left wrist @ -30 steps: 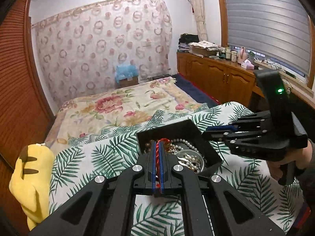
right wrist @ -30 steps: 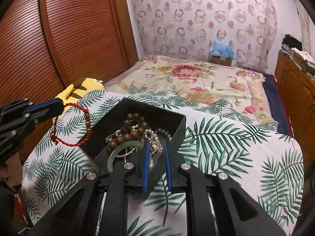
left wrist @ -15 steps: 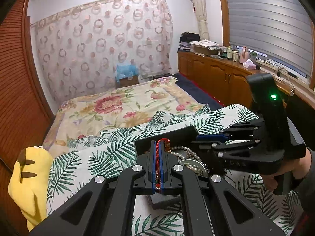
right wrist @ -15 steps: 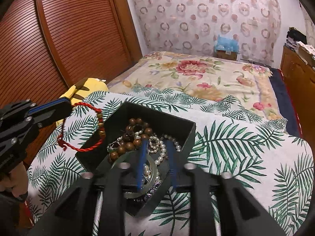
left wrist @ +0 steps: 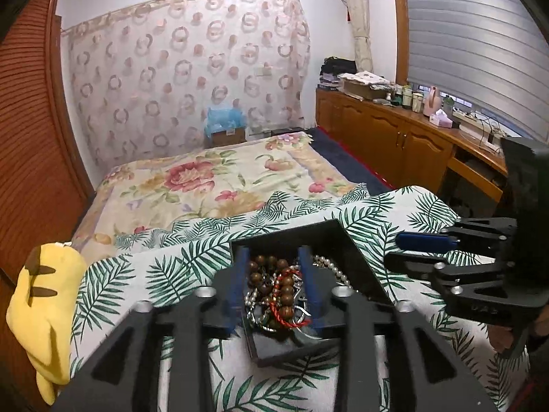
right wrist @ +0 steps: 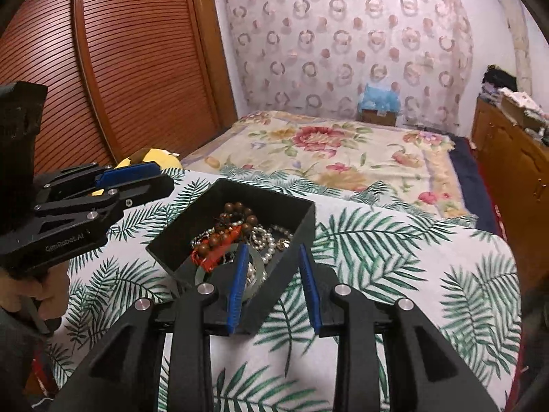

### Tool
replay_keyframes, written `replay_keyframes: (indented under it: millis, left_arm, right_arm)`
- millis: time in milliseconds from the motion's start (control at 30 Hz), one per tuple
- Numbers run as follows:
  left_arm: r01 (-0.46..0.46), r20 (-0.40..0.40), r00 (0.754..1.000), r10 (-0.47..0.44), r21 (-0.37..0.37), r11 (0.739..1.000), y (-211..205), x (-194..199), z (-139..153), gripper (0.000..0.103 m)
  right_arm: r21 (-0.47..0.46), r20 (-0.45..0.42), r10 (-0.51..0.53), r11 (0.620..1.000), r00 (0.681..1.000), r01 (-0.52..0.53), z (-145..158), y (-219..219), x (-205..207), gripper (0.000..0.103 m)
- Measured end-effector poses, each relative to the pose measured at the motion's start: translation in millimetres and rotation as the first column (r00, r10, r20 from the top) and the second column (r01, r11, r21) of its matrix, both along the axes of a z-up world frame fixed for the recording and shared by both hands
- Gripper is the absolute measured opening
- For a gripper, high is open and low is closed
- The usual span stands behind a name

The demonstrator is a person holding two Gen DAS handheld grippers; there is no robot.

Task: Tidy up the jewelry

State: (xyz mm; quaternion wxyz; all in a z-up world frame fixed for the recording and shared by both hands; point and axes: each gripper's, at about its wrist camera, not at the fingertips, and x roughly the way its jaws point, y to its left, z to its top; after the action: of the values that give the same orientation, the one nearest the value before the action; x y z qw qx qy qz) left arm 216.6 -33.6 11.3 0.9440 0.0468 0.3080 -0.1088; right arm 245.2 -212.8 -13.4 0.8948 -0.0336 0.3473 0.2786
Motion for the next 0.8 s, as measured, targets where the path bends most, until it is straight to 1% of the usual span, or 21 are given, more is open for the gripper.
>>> replay_keyframes:
  millis: [100, 133, 200, 267, 300, 367, 433, 467, 533, 567, 633, 733, 800]
  left_arm:
    - [-0.01, -0.003, 1.0, 0.01, -0.002, 1.0, 2.0, -5.7, -2.7, 0.05]
    - [-0.018, -0.003, 1.0, 0.018, -0.001, 1.0, 3.2, -7.2, -3.5, 0.057]
    - [-0.025, 0.0, 1.0, 0.025, -0.003, 1.0, 4.9, -9.8, -3.3, 0.066]
    - [-0.04, 0.007, 0.999, 0.04, 0.0, 0.999, 5.0, -14.8, -1.9, 0.08]
    - [-0.044, 0.012, 0.999, 0.044, 0.002, 0.999, 4.2, -18.0, -0.6, 0.083]
    - [-0.058, 0.027, 0.998, 0.058, -0.001, 0.998, 6.0, -26.5, 1.6, 0.093]
    - [-0.082, 0.035, 0.996, 0.083, -0.005, 0.997, 7.8, -35.3, 3.8, 0.096]
    - [-0.099, 0.033, 0.995, 0.099, -0.013, 0.995, 10.5, -42.1, 4.0, 0.096]
    - [-0.113, 0.026, 0.993, 0.114, -0.027, 0.993, 13.0, -50.9, 3.9, 0.096]
    - [-0.124, 0.026, 0.992, 0.125, -0.032, 0.992, 16.2, -56.8, 3.7, 0.096]
    - [-0.148, 0.042, 0.988, 0.149, -0.026, 0.989, 18.8, -71.8, 3.8, 0.096]
    - [-0.166, 0.057, 0.984, 0.167, -0.019, 0.986, 19.3, -88.4, 4.3, 0.096]
    - [-0.174, 0.056, 0.983, 0.176, -0.037, 0.984, 24.0, -99.4, 4.1, 0.096]
  right_arm:
    - [0.009, 0.008, -0.02, 1.0, 1.0, 0.02, 1.5, -7.6, -12.7, 0.033]
    - [0.016, 0.013, -0.026, 1.0, 1.0, 0.026, 2.4, -10.4, -17.7, 0.033]
    - [0.026, 0.013, -0.032, 0.999, 0.999, 0.032, 3.6, -13.3, -23.1, 0.033]
    - [0.032, 0.02, -0.047, 0.998, 0.999, 0.046, 6.2, -16.9, -28.9, 0.033]
    - [0.033, 0.025, -0.057, 0.998, 0.998, 0.056, 7.4, -19.1, -32.9, 0.033]
    - [0.05, 0.03, -0.085, 0.995, 0.996, 0.083, 9.9, -24.0, -41.0, 0.036]
    - [0.07, 0.037, -0.101, 0.993, 0.994, 0.098, 13.0, -29.6, -51.0, 0.048]
    - [0.072, 0.055, -0.121, 0.991, 0.991, 0.117, 16.4, -32.6, -58.6, 0.051]
    - [0.069, 0.084, -0.155, 0.986, 0.984, 0.149, 21.2, -37.6, -71.1, 0.069]
    - [0.072, 0.1, -0.177, 0.983, 0.979, 0.17, 25.9, -42.1, -79.0, 0.074]
    - [0.084, 0.119, -0.206, 0.977, 0.971, 0.196, 31.3, -47.9, -91.4, 0.088]
    - [0.099, 0.148, -0.249, 0.967, 0.957, 0.236, 39.7, -56.1, -108.6, 0.1]
    - [0.093, 0.165, -0.269, 0.962, 0.949, 0.257, 43.3, -57.9, -118.8, 0.101]
